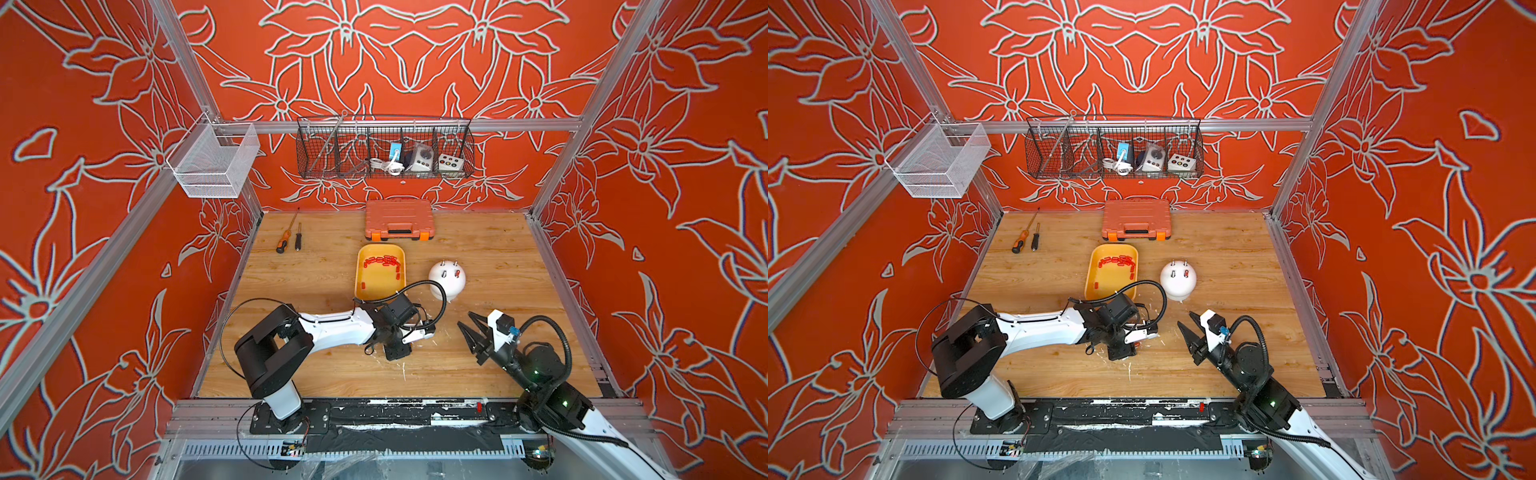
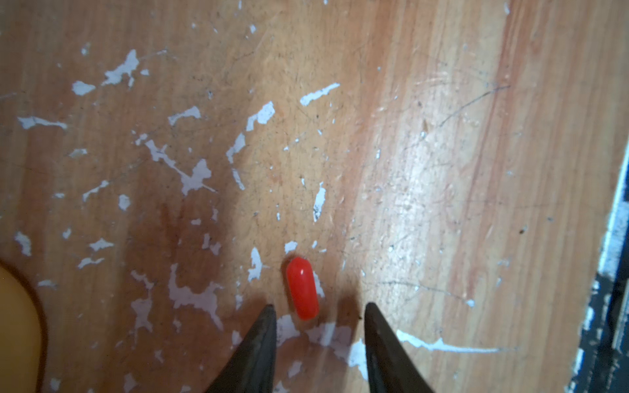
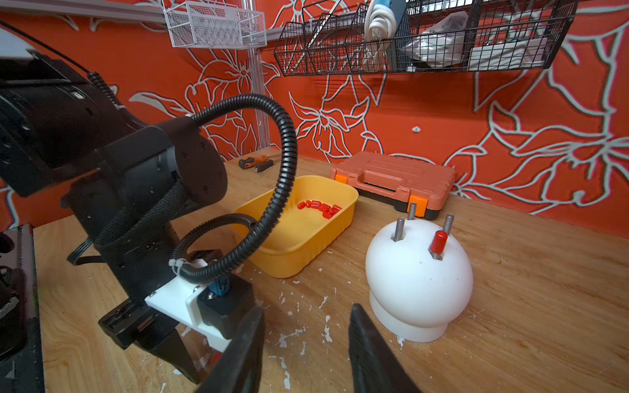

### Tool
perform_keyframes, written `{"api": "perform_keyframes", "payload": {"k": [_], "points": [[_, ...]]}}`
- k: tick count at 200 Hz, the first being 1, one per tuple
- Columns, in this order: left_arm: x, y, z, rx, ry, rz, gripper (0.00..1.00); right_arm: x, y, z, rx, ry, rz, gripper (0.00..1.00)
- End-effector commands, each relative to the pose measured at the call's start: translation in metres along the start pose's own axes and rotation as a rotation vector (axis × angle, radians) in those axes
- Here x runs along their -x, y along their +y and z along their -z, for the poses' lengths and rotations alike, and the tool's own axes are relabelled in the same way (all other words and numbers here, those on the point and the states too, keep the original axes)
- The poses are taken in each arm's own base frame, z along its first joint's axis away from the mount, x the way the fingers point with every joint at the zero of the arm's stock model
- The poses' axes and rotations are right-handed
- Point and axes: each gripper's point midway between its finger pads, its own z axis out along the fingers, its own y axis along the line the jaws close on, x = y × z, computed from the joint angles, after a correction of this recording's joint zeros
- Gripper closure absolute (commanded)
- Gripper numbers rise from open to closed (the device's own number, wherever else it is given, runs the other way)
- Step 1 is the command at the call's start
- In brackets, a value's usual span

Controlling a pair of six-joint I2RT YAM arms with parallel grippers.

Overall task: Cover the protruding screws with screw protection sleeves
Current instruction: Adjust the screw protection sleeve at the center of the board.

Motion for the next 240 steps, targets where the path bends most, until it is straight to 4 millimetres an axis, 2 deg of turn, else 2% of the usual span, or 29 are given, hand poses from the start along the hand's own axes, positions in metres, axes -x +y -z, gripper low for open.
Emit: {"api": "perform_keyframes", "payload": {"k": [1,30,106,165,183,240], "points": [[-0.002,-0.001,-0.003,-0.002,0.034,-0.024,0.59,-0.001,-0.004,0.001,-0.024,-0.006,0.015,0.57],[-0.002,0.002,-0.008,0.003,0.053,-0.024,0.61,0.0,-0.004,0.001,-0.022,-0.005,0.015,0.57],[-0.003,0.0,-0.012,-0.012,0.069,-0.031,0.82,0.001,-0.005,0.002,-0.025,-0.009,0.015,0.57],[-0.003,-0.002,-0.012,-0.016,0.07,-0.042,0.87,0.002,-0.006,0.003,-0.033,-0.012,0.013,0.57],[-0.003,-0.002,-0.013,-0.016,0.073,-0.041,0.98,0.001,-0.006,0.003,-0.035,-0.012,0.014,0.57],[-0.003,-0.003,-0.012,-0.019,0.072,-0.044,1.0,0.002,-0.007,0.003,-0.038,-0.012,0.013,0.57]]}}
